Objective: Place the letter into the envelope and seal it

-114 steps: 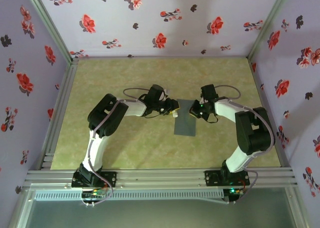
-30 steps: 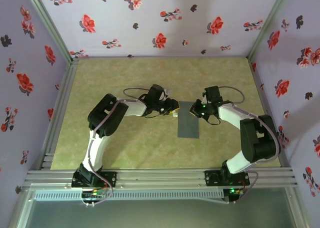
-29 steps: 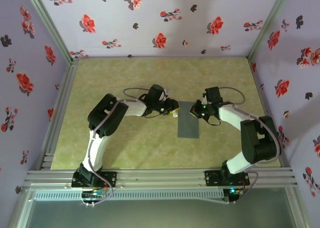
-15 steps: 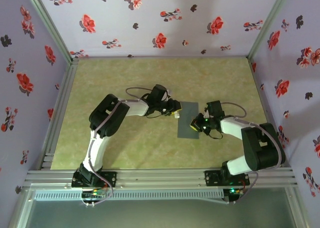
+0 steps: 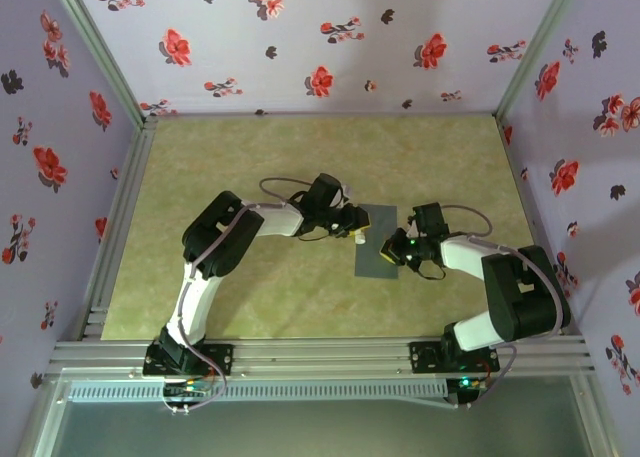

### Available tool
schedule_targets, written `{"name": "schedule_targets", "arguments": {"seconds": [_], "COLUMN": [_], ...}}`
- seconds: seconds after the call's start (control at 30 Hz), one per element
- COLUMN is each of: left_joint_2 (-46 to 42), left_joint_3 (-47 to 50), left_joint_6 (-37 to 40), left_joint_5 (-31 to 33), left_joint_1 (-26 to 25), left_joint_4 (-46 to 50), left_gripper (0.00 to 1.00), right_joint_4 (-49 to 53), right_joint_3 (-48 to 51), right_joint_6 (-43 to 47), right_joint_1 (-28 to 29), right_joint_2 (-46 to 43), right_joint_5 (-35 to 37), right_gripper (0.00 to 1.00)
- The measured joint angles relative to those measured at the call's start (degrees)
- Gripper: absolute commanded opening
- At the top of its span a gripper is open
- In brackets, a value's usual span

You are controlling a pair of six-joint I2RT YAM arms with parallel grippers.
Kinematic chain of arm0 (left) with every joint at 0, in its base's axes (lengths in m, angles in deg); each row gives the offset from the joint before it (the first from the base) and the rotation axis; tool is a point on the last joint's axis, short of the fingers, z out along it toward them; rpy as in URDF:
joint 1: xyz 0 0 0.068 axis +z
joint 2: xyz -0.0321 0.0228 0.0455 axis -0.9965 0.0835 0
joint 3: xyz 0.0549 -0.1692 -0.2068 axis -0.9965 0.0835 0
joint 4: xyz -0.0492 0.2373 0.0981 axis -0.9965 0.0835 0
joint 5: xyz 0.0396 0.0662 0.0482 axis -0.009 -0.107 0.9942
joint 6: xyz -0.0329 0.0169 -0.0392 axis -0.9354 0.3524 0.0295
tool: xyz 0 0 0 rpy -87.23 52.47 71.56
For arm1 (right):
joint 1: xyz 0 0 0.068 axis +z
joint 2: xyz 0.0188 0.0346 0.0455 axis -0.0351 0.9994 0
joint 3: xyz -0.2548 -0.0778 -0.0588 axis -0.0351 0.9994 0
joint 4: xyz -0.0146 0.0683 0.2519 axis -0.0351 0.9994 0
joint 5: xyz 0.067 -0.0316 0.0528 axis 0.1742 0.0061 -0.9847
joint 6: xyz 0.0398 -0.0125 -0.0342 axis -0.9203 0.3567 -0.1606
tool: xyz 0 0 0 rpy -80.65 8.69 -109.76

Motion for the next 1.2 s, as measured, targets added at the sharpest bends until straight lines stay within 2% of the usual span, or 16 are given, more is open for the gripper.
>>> {"name": "schedule_targets", "arguments": {"seconds": [0.33,0.57,0.73,1.07,1.2], "left_joint_2": [0.00,-0.42,-1.86,-10.12,-14.73], "left_joint_3": [0.00,0.00,0.02,-0.83,-1.03], "left_joint_6": [0.04,1.29,2.47,7.21,9.14], "left_joint_5": [0.07,0.11,0.72,2.16,2.23], "left_joint_1": [0.17,0.39,0.85,4.20,6.10], "left_joint_4": [0.00,1.05,4.48,12.50,14.95], "left_gripper": [0.00,0.00,0.00,0.00,0.00], "right_joint_4": [-0.70,3.69,8.46,11.37,11.17], "right_joint_3": [-1.51,-4.66,-7.56,-14.73,-17.20], "right_joint_6": [1.92,2.86,3.74,4.13,4.11], "right_joint_1": [1.42,2.38,2.47,2.43,1.31], "right_joint_2": [1.75,2.19,2.27,-0.20,-1.81], "right_joint_5": [1.25,4.04,6.36,5.88,2.93], "right_gripper": [0.00,0.00,0.15,0.32,0.47]}}
